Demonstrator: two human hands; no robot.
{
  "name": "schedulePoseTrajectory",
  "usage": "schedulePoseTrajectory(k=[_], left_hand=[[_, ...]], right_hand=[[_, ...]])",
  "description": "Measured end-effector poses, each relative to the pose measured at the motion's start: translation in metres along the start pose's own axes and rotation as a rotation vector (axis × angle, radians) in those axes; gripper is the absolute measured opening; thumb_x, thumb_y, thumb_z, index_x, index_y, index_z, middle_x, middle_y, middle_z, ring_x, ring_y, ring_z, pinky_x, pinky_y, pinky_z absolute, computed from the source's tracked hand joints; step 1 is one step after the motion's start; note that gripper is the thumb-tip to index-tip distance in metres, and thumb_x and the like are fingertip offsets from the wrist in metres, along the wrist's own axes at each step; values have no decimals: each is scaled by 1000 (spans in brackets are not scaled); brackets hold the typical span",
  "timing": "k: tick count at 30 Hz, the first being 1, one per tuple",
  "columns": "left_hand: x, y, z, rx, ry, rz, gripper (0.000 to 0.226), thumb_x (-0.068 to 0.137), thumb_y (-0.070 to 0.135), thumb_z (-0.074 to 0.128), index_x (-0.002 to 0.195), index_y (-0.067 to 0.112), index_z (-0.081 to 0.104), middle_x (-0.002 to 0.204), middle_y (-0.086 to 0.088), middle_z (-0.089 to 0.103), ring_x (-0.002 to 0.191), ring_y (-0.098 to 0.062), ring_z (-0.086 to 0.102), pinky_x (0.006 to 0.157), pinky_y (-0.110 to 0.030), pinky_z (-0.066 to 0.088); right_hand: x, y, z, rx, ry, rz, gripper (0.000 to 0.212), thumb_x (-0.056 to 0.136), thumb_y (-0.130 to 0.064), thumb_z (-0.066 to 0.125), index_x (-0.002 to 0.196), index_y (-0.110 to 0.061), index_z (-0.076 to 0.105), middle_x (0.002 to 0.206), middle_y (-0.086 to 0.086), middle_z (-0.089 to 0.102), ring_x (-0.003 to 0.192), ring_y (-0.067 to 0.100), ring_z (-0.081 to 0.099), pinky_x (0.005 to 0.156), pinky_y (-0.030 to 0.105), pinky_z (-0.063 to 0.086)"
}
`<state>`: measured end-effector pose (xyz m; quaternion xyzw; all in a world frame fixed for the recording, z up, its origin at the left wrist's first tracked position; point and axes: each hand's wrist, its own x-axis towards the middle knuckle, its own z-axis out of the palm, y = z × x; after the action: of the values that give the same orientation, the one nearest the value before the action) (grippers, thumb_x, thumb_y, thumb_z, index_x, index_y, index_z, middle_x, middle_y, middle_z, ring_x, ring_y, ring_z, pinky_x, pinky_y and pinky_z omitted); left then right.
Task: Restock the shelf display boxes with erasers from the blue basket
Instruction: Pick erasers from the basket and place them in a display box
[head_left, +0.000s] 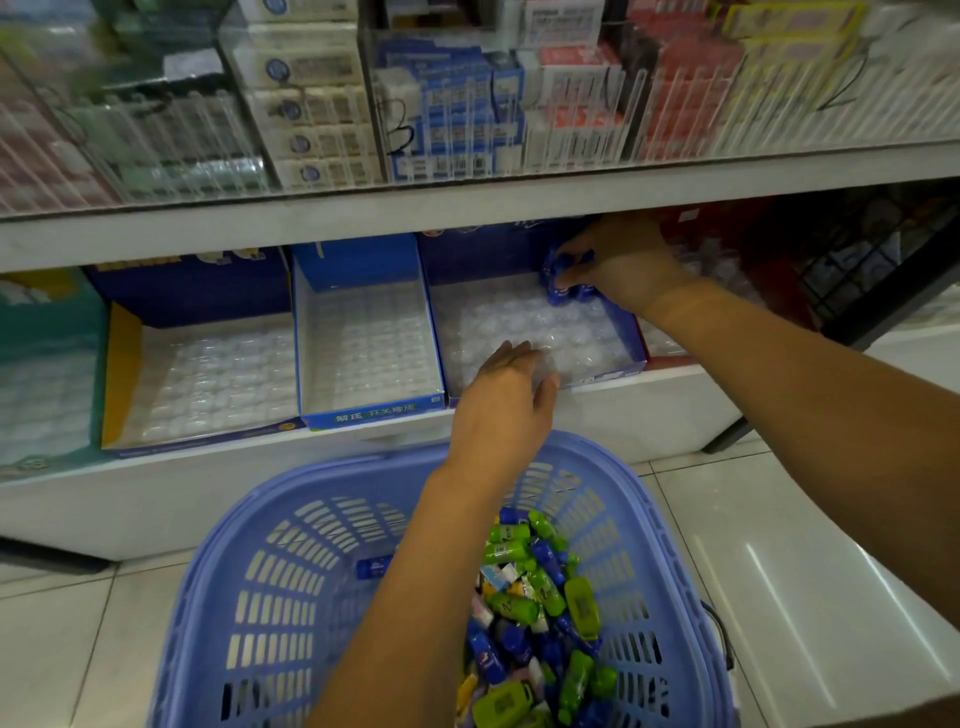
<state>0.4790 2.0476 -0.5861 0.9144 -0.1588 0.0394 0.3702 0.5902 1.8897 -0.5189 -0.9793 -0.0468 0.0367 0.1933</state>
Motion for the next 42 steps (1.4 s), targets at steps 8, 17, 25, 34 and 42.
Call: schedulePoseTrajectory(k=[8,17,25,34,42], left_hand=[[-26,8,-19,-145,175,67,24,97,27,49,95,11,67,95,-5,69,86,-19,64,72,-31,51],[-105,-75,29,19,-491,-409,35,97,19,45,64,7,45,62,-15,42,59,-22,37,59,-32,30],[-147,-103,80,10,-766,-383,32,98,12,44,128,8,58,135,-13,54,116,-30,54,96,-37,45],[-151,-120,106,188,-824,-256,44,92,14,55,136,14,50,138,-15,48,126,-36,42,106,-46,38],[-145,-126,105,49,-772,-404,40,79,19,72,116,10,62,114,-13,65,106,-31,60,84,-38,48]], right_hand=[[-31,-28,4,-187,126,-21,38,86,-29,66,119,-11,59,120,11,60,109,29,55,90,30,43],[-134,-53,65,-243,-128,-163,14,89,-15,57,95,-4,65,117,14,47,91,32,58,83,37,47],[-169,-47,133,-213,-428,-221,15,91,-12,51,86,-7,64,87,13,64,84,26,59,83,42,47],[-182,10,214,-375,-761,-210,69,89,13,38,148,-22,29,155,16,19,124,34,46,86,36,40],[-173,10,224,-392,-782,-192,45,88,5,50,129,-11,55,136,17,43,111,34,53,89,39,46]])
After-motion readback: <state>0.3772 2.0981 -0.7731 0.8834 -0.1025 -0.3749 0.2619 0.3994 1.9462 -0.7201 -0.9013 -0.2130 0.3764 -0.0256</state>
